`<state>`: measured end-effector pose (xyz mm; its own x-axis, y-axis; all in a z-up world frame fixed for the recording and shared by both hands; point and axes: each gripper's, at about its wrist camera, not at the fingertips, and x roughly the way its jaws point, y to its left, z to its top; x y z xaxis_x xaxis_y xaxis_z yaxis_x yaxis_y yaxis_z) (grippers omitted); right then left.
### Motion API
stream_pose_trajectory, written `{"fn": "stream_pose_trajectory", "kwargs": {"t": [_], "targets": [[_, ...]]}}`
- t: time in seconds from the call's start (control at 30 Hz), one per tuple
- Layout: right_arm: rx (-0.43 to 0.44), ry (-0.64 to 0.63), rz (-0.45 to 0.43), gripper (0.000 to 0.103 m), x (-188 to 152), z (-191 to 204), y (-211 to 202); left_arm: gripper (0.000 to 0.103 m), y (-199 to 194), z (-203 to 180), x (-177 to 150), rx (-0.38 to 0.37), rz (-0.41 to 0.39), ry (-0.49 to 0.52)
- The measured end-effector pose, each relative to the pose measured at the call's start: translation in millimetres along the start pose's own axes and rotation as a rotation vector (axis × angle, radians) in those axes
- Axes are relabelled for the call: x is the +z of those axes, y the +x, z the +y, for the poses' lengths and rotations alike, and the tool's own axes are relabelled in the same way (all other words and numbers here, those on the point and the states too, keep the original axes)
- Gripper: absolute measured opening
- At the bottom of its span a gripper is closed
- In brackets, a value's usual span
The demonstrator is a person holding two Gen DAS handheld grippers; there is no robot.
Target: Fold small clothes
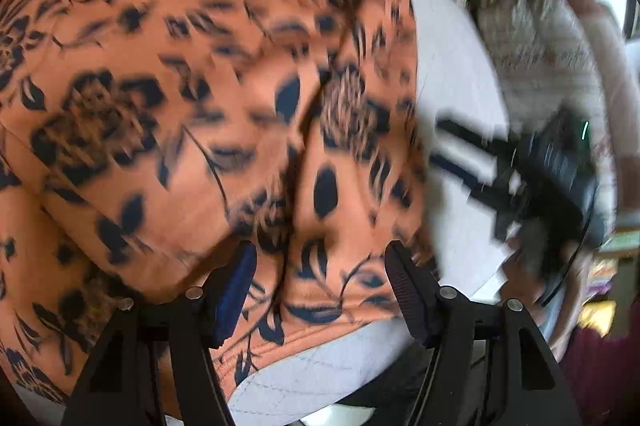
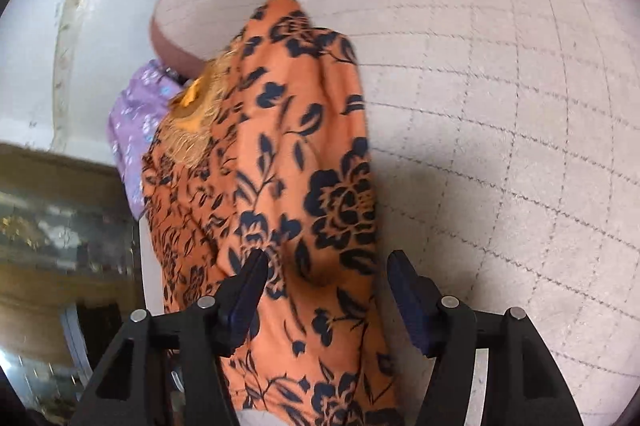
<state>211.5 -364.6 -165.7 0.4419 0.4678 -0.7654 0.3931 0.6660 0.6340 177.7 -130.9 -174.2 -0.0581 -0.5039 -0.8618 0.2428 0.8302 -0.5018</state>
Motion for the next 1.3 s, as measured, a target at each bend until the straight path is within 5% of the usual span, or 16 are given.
{"fn": "stream_pose_trajectory", "kwargs": {"t": [0.03,0.13,0.2,0.23,0.3,0.37,0.5,0.63,0.73,0.87,1.07,1.13,1.17,1.23,1.3], "targets": [[-0.003,0.009,0.003,0.065,3.7,-0.9,4.4,0.066,7.9,-2.7,-1.1,0.048,0.000,0.008],[-0.026,0.067,-0.004,0.061,9.0,-12.0,15.3,0.038,7.5,-17.6,-2.1,0.130,-0.043,0.022],[0.006,0.092,-0.009,0.048,9.3,-17.9,16.9,0.004,8.0,-31.8,0.8,0.090,-0.010,0.063],[0.025,0.098,-0.008,0.035,9.4,-19.9,17.8,0.004,5.0,-33.9,3.3,0.063,-0.007,0.049],[0.061,0.123,0.025,0.029,7.6,-25.0,24.5,0.003,-8.2,-37.6,8.2,0.031,-0.026,0.051],[0.069,0.123,0.022,0.009,6.7,-24.7,22.1,0.003,-39.0,-39.9,13.1,-0.036,-0.061,0.052],[0.165,0.035,-0.103,0.008,6.4,-3.3,-18.3,0.002,-127.8,-31.0,21.0,-0.187,-0.185,0.016],[0.326,-0.055,-0.131,0.007,-2.1,35.4,-36.1,0.002,-198.5,-2.1,19.4,-0.212,-0.261,0.024],[0.395,-0.076,-0.082,0.007,-9.0,67.3,-23.1,0.002,-208.5,23.5,9.1,-0.169,-0.286,0.020],[0.343,-0.166,0.002,0.007,-26.2,107.7,21.7,0.002,-183.2,87.9,11.9,-0.090,-0.277,-0.042],[0.267,-0.160,0.060,0.011,-35.2,96.5,69.0,0.003,-123.4,165.9,10.0,-0.019,-0.239,-0.135],[0.253,-0.160,0.022,0.021,-29.3,93.8,58.9,0.003,-126.7,169.9,6.9,0.071,-0.246,-0.131],[0.206,-0.180,0.013,0.050,-23.2,98.2,49.6,0.006,-135.8,166.5,6.0,0.116,-0.274,-0.107],[0.167,-0.216,-0.038,0.076,-11.5,106.8,30.5,0.026,-160.5,153.8,9.1,0.160,-0.345,-0.057],[0.132,-0.280,-0.088,0.076,16.3,130.3,11.3,0.071,-179.0,138.1,23.7,0.140,-0.403,-0.051]]}}
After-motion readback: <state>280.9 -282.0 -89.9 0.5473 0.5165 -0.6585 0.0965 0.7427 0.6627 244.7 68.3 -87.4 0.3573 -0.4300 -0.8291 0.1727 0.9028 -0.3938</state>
